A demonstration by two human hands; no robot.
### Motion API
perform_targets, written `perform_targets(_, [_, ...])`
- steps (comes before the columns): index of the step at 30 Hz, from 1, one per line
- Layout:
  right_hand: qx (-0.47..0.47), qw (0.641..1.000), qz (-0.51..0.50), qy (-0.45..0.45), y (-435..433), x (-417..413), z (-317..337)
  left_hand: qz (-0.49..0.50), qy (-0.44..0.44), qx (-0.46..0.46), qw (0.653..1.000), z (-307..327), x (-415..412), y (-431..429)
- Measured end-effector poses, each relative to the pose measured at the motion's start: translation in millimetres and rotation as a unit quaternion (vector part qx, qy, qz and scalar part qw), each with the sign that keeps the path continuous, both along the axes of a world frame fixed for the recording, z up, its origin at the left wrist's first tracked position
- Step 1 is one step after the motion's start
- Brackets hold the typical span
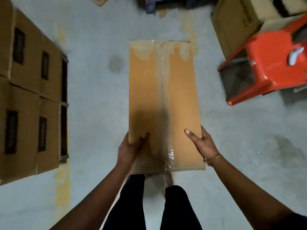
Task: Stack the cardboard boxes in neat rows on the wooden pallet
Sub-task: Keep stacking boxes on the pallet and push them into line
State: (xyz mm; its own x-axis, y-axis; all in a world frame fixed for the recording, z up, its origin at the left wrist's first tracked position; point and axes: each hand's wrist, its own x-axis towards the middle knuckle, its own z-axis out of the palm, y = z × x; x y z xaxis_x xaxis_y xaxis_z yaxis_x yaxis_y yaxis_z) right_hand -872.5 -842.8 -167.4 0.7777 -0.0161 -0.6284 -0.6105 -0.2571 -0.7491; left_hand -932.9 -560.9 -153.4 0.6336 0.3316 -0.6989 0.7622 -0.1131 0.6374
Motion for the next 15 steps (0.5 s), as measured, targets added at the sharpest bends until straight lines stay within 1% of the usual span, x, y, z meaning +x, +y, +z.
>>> perform_targets(4, [0.008,0.998,0.043,-0.044,22.9,-14.7,83.0,0.030,-0.042,0.046,0.998,86.5,-30.8,18.8])
perform_targets(6, [0.011,0.996,0.063,-0.067,34.1,-20.7,116.2,0.046,-0.058,0.062,0.995,119.3,-47.0,27.1])
perform_targets(12, [0.033,0.978,0.159,-0.134,90.2,-43.2,206.5,0.149,-0.111,0.062,0.981,194.7,-115.2,65.9])
perform_targets(15, [0.044,0.962,0.206,-0.174,133.3,-52.7,234.2,0.192,-0.133,0.079,0.969,219.4,-156.3,95.9])
